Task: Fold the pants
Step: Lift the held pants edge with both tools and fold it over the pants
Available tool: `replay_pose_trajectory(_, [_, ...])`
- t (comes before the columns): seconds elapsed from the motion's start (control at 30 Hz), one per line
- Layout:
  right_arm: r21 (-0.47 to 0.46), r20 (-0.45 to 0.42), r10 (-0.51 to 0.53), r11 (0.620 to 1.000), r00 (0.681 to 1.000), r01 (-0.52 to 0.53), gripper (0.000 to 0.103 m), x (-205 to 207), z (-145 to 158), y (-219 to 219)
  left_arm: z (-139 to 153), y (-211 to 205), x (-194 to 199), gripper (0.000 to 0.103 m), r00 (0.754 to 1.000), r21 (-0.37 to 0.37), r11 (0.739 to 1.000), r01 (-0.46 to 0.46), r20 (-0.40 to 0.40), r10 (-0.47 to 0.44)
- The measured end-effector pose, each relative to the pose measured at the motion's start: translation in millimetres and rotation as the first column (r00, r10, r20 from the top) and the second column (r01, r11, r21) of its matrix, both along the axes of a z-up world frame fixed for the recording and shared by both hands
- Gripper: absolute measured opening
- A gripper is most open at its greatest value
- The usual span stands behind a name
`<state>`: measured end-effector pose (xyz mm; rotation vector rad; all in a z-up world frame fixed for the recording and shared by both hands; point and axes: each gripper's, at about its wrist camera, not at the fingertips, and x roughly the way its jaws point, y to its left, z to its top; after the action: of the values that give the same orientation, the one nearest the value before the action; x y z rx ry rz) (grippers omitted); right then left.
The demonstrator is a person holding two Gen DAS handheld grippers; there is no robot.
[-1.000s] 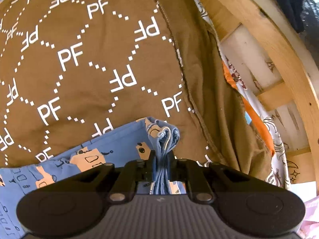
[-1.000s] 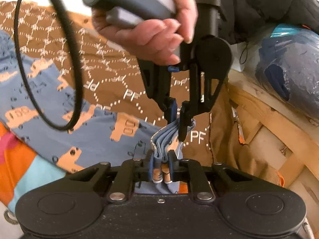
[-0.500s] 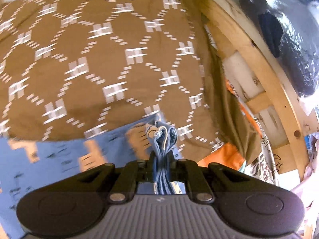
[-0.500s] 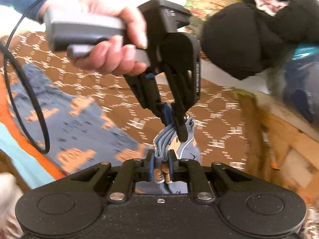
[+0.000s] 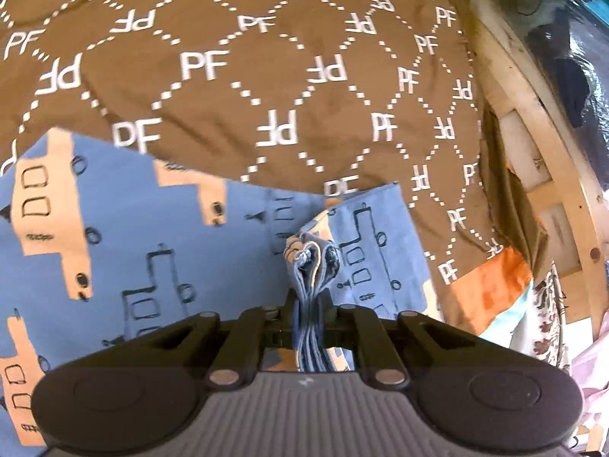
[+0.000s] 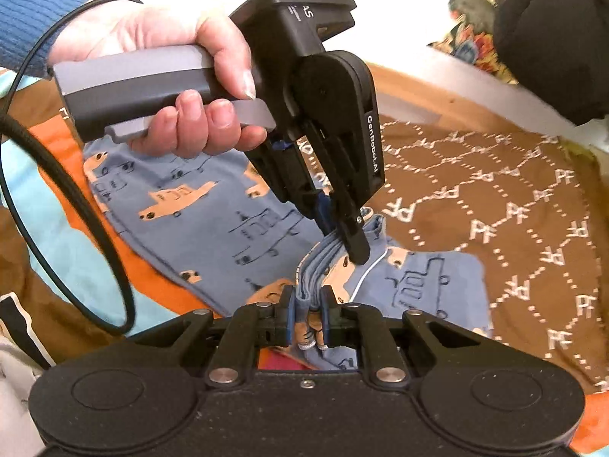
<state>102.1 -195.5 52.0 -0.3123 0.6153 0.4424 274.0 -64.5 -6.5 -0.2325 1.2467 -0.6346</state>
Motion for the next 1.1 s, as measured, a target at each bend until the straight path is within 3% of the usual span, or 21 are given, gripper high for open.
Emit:
replay_pose_trajectory(0.1, [0.017,-0.021,-0.001,1.0,1.0,0.002,0.014,1,-8,3,-8,7,0,0.013,1.0,-0.002,1.0,-0.002,0.003,0.002])
replay_pose_trajectory(0.2, [0.02,-0.027,-0.004,1.0,1.0,0.005,0.014,1,-12,3,-14,16,0,0.026,1.0,-0.016,0.999,-0.03,-0.003,0.03])
replay_pose_trajectory(0.3, [0.03,-0.024,-0.011,0.999,1.0,0.011,0.015,0,-14,3,-18,23,1,0.027,0.998,-0.049,0.997,-0.059,-0.022,0.058])
replay_pose_trajectory(0.4, [0.029,-0.017,-0.014,0.999,1.0,0.015,0.015,-2,-15,4,-20,26,1,0.027,0.996,-0.06,0.995,-0.083,-0.033,0.081])
replay_pose_trajectory(0.53, [0.022,-0.01,-0.014,1.0,1.0,0.015,0.015,-4,-15,5,-18,22,-3,0.013,0.997,-0.028,0.996,-0.082,-0.006,0.082])
replay_pose_trajectory(0.77, [-0.016,0.01,-0.003,1.0,1.0,0.004,0.015,-7,-15,8,-11,16,-11,0.011,0.995,-0.004,0.996,-0.092,0.039,0.092])
replay_pose_trajectory(1.1, [-0.06,0.012,0.017,0.998,1.0,-0.016,0.015,-4,-8,17,-2,37,-16,0.01,0.992,-0.066,0.992,-0.108,0.056,0.111])
